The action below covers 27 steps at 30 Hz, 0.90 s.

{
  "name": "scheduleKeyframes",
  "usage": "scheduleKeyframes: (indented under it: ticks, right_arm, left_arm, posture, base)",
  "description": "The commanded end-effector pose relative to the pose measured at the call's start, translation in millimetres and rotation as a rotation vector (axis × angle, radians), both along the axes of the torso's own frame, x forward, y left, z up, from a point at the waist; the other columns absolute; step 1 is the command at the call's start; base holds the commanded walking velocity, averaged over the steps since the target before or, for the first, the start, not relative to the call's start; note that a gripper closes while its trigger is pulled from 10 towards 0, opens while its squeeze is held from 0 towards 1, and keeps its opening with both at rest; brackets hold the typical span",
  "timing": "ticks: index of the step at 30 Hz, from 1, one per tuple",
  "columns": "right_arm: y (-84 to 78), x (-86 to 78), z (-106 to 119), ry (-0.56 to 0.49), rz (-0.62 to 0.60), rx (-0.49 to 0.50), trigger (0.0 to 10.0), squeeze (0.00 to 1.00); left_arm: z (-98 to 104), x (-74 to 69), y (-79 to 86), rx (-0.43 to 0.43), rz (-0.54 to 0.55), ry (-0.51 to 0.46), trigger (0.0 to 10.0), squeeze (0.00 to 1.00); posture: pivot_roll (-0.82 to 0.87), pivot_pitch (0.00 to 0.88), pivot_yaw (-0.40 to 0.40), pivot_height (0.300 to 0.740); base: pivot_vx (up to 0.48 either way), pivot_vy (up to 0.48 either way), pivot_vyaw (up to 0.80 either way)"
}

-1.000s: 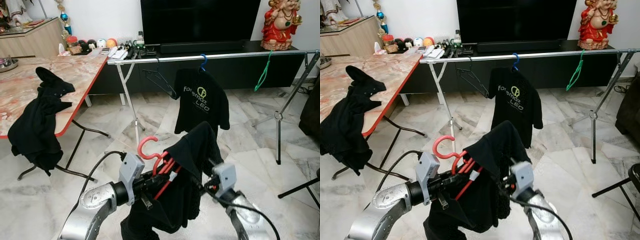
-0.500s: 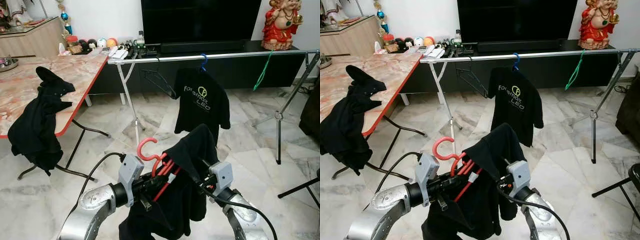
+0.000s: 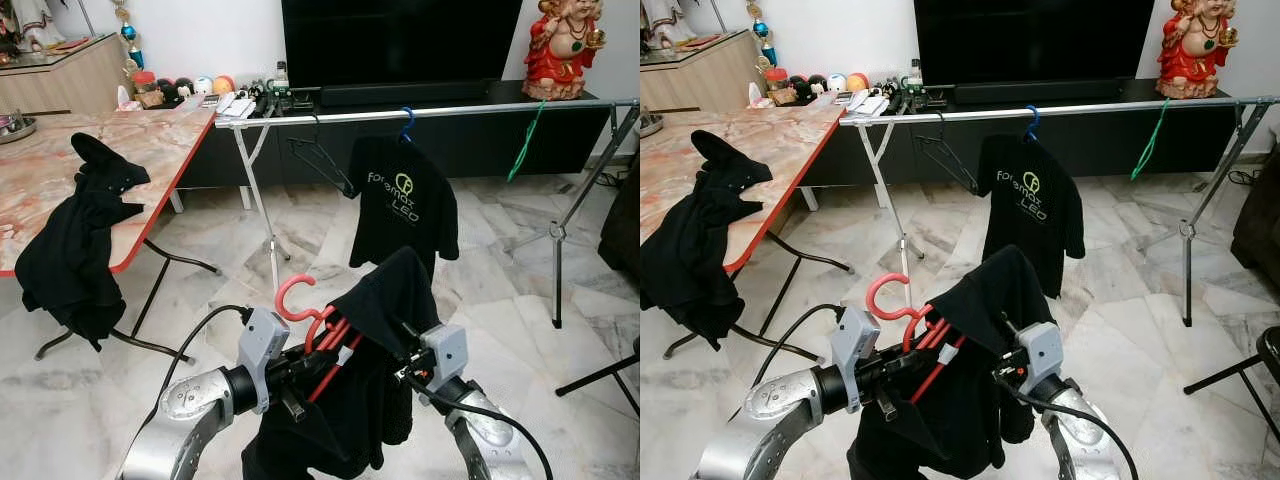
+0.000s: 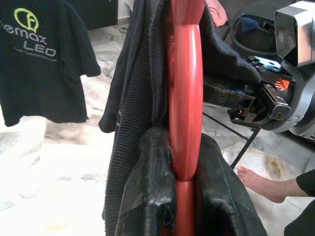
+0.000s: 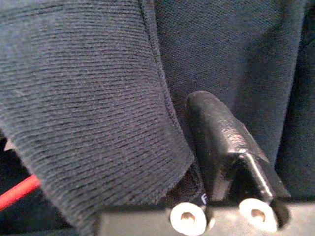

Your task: Hang hanger

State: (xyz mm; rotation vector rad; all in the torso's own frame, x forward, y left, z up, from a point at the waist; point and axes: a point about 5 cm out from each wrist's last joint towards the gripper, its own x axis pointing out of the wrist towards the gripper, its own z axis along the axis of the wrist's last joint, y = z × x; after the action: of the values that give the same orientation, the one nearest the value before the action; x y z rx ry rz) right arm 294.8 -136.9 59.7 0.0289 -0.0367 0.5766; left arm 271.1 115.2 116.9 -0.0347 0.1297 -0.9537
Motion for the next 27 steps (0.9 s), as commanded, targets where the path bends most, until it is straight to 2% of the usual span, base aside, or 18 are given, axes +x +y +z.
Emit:
scheduleKeyframes:
  ticks: [1,12,15,17,18,19,20,22,24,27]
  right_arm:
    - [0.8,0.3,-0.3,0.001,-0.002,0.009,0.0,0.0]
    - [0.6,1.1,0.4,-0.002,-0.008,0.016,0.0,0.0]
    - [-2.0,2.9,2.0,-0.005,-0.018,0.014,0.0,0.0]
    - [-5.4,4.2,2.9,-0.007,-0.029,0.01,0.0,0.0]
    - [-6.2,4.5,3.0,-0.007,-0.031,0.009,0.0,0.0]
    - [-9.5,5.4,3.4,-0.007,-0.044,0.003,0.0,0.0]
    - [-11.0,5.8,3.7,-0.008,-0.049,0.001,0.0,0.0]
    - [-15.0,7.1,4.8,-0.01,-0.063,-0.005,0.0,0.0]
    - [-16.4,7.6,5.3,-0.011,-0.067,-0.007,0.0,0.0]
    - [-23.0,8.8,6.5,-0.013,-0.081,-0.022,0.0,0.0]
  left_arm:
    - [13.8,1.3,-3.0,-0.013,-0.017,-0.061,10.0,0.0]
    - [13.5,0.7,-2.1,0.015,-0.03,-0.063,10.0,0.0]
    - [9.6,-0.1,2.6,0.097,-0.046,-0.07,10.0,0.0]
    - [2.3,-1.5,7.8,0.201,-0.064,-0.08,10.0,0.0]
    - [0.5,-2.0,9.1,0.226,-0.07,-0.083,10.0,0.0]
    - [-5.4,-3.6,14.4,0.303,-0.085,-0.083,10.0,0.0]
    - [-8.0,-4.4,16.7,0.332,-0.091,-0.078,10.0,0.0]
    - [-14.6,-8.6,23.8,0.379,-0.123,-0.05,10.0,0.0]
    - [-16.2,-10.6,26.2,0.39,-0.14,-0.041,10.0,0.0]
    - [-14.5,-21.5,40.4,0.407,-0.226,-0.003,10.0,0.0]
  posture:
    - [0.03,0.05,0.034,0.74]
    - [0.03,0.052,0.033,0.74]
    - [0.03,0.052,0.033,0.74]
    - [0.03,0.051,0.033,0.74]
    - [0.03,0.051,0.033,0.74]
    - [0.03,0.051,0.033,0.74]
    - [0.03,0.051,0.033,0.74]
    - [0.03,0.052,0.032,0.74]
    - [0.03,0.054,0.031,0.74]
    - [0.03,0.055,0.029,0.74]
  base:
    - [0.0,0.0,0.0]
    - [0.0,0.0,0.0]
    - [0.0,0.0,0.0]
    - [0.0,0.0,0.0]
    - [0.0,0.0,0.0]
    - [0.0,0.0,0.0]
    - [0.0,0.0,0.0]
    - [0.0,0.0,0.0]
    - [0.0,0.0,0.0]
    - [0.0,0.0,0.0]
